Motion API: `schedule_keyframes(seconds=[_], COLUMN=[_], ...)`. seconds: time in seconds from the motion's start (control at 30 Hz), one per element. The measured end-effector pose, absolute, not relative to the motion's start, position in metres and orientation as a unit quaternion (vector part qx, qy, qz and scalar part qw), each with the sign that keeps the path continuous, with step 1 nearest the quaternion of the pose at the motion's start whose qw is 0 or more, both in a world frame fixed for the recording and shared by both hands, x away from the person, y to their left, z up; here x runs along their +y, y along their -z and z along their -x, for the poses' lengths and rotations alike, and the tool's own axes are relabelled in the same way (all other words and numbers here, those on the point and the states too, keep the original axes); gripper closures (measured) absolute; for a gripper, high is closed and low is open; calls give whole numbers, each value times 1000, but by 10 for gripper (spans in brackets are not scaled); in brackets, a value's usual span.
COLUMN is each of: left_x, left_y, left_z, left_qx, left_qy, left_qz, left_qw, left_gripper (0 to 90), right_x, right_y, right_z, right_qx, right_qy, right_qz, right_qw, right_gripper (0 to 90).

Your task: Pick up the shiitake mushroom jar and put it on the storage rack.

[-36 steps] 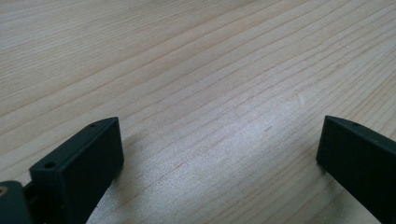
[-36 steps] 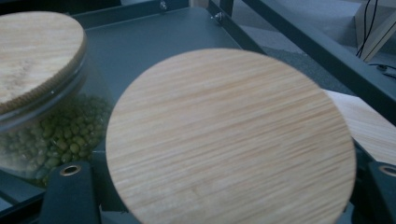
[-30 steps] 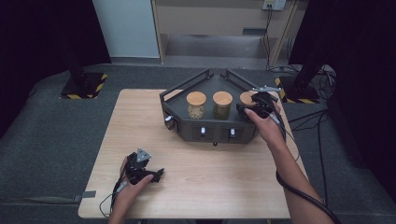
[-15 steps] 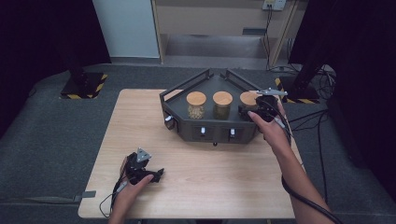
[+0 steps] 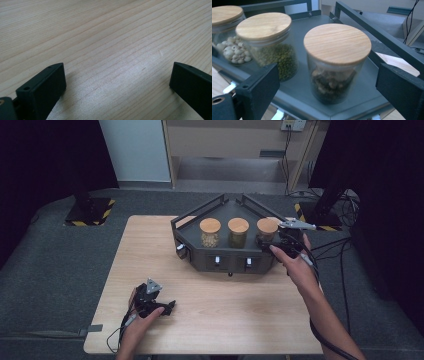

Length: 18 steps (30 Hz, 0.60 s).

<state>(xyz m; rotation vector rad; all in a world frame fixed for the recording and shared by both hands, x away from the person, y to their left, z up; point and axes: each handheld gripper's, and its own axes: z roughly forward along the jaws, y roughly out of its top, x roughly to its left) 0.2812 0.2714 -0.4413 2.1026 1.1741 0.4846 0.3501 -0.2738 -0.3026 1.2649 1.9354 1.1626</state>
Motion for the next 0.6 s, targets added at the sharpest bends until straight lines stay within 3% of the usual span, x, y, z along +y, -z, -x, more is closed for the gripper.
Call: schedule_keyframes(seconds=[0.6], left_x=[271], left_y=[441], left_z=[-281], left_qx=[450], left_qy=[-186], left_qz=[-806], left_qw=[336], left_gripper=[0], right_x=[-277], right_y=[314], right_z=[-309], right_qx=[729], right_qy=[-440], right_qz=[-449], right_qw=[272], right_gripper=[49])
